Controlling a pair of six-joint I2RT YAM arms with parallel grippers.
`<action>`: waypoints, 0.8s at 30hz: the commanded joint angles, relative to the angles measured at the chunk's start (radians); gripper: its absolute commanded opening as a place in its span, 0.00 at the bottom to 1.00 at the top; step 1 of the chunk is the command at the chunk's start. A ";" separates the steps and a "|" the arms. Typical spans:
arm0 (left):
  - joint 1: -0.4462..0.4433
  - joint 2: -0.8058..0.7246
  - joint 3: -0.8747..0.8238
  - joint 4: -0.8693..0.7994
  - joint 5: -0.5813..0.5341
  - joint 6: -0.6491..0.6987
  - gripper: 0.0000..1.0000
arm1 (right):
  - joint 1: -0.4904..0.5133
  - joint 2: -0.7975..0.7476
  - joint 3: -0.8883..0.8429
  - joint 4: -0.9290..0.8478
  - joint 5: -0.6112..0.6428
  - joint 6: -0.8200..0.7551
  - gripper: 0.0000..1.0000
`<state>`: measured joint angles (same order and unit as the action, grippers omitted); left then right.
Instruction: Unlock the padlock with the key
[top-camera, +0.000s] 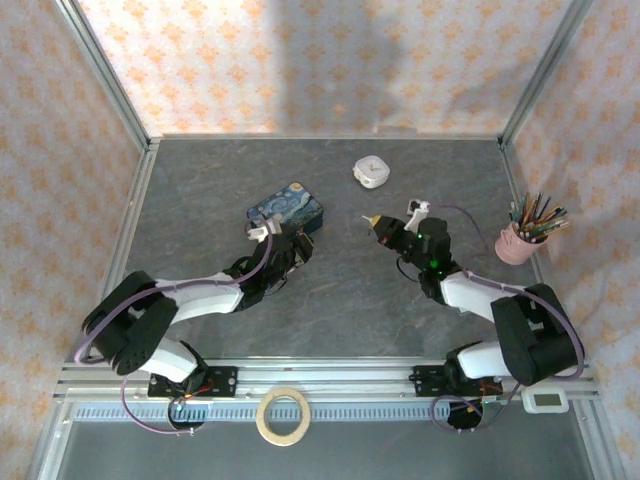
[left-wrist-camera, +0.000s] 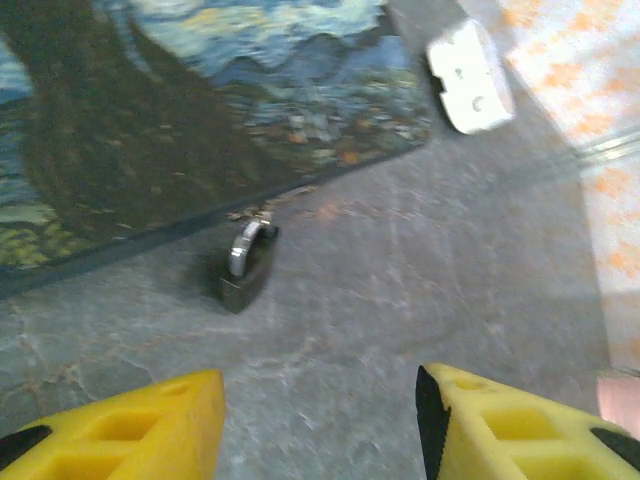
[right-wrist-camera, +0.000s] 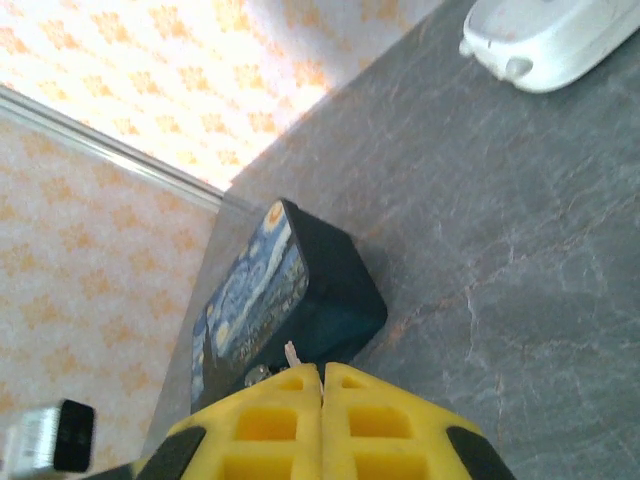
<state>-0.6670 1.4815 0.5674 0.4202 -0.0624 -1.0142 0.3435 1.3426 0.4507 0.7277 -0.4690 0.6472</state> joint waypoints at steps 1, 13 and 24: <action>0.000 0.074 0.043 0.079 -0.083 -0.043 0.54 | 0.007 -0.037 -0.011 0.044 0.073 0.008 0.00; -0.016 0.344 0.150 0.237 -0.180 -0.063 0.54 | 0.010 -0.080 -0.058 0.079 0.084 0.012 0.00; -0.015 0.444 0.174 0.310 -0.247 -0.042 0.11 | 0.010 -0.035 -0.098 0.173 0.048 0.088 0.00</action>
<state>-0.6888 1.9182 0.7506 0.6834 -0.2790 -1.0718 0.3473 1.2915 0.3698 0.8196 -0.4129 0.6983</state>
